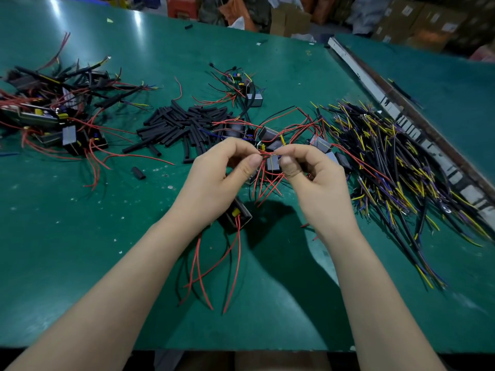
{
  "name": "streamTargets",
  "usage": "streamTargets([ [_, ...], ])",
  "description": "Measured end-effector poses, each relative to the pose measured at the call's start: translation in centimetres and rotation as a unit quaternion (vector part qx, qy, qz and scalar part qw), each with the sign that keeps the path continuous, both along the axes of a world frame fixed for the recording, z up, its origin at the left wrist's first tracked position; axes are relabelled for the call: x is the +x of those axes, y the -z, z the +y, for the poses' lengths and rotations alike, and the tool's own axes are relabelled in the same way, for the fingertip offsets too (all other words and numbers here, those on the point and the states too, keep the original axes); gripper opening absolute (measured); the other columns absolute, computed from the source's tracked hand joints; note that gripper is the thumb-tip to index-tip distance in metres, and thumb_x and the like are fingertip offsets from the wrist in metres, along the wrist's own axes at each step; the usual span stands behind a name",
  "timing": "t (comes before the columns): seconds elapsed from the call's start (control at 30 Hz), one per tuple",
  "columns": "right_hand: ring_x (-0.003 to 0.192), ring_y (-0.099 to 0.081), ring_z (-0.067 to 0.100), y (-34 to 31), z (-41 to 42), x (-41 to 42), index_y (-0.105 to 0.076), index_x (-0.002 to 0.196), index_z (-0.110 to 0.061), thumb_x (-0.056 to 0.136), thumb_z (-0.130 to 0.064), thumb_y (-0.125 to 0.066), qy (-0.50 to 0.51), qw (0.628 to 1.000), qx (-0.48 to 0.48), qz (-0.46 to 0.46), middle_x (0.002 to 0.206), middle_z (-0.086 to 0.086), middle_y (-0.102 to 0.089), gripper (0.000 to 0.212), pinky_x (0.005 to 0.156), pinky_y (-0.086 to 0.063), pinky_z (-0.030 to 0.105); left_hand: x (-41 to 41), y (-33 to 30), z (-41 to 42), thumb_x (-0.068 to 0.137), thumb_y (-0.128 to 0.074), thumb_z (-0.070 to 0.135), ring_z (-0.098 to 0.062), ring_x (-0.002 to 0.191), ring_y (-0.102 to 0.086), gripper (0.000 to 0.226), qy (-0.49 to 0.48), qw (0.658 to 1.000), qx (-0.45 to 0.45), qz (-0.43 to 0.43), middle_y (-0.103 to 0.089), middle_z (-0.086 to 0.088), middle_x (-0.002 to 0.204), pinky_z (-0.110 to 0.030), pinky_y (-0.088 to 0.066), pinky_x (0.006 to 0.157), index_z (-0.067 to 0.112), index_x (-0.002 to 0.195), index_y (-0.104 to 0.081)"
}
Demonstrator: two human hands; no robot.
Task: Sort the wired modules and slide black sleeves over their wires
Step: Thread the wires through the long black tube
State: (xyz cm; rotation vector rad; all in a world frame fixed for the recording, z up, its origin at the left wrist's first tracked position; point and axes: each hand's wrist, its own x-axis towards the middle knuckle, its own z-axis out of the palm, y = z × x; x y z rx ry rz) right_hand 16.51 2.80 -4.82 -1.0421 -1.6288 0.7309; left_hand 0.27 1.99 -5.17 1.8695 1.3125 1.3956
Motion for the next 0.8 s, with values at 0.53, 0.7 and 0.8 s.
streamTargets([
  [0.53, 0.080, -0.059, 0.003, 0.43, -0.27, -0.91, -0.066, 0.087, -0.032, 0.092, -0.021, -0.063, -0.013, 0.998, -0.042, 0.045, 0.084, -0.014, -0.068, 0.012, 0.083, -0.050, 0.032, 0.46, 0.10, -0.36, 0.090, -0.062, 0.012, -0.003, 0.076, -0.047, 0.011, -0.067, 0.983, 0.154, 0.079, -0.058, 0.002, 0.086, -0.008, -0.034, 0.073, 0.008, 0.098, -0.069],
  [0.7, 0.078, -0.058, 0.001, 0.35, -0.34, -0.98, -0.067, 0.088, -0.032, 0.092, -0.022, -0.063, -0.010, 0.998, -0.045, 0.049, 0.083, -0.015, -0.068, 0.011, 0.083, -0.049, 0.031, 0.57, 0.22, -0.34, 0.091, -0.060, 0.013, -0.005, 0.076, -0.047, 0.011, -0.072, 0.983, 0.156, 0.066, -0.058, 0.001, 0.085, -0.013, -0.037, 0.071, 0.006, 0.097, -0.067],
  [0.8, 0.074, -0.056, 0.000, 0.28, -0.36, -1.04, -0.067, 0.087, -0.031, 0.092, -0.019, -0.063, -0.014, 0.998, -0.046, 0.049, 0.080, -0.016, -0.067, 0.013, 0.079, -0.047, 0.028, 0.60, 0.30, -0.32, 0.091, -0.059, 0.015, -0.005, 0.076, -0.049, 0.011, -0.077, 0.985, 0.145, 0.062, -0.057, 0.003, 0.085, -0.015, -0.040, 0.071, 0.007, 0.096, -0.066],
])
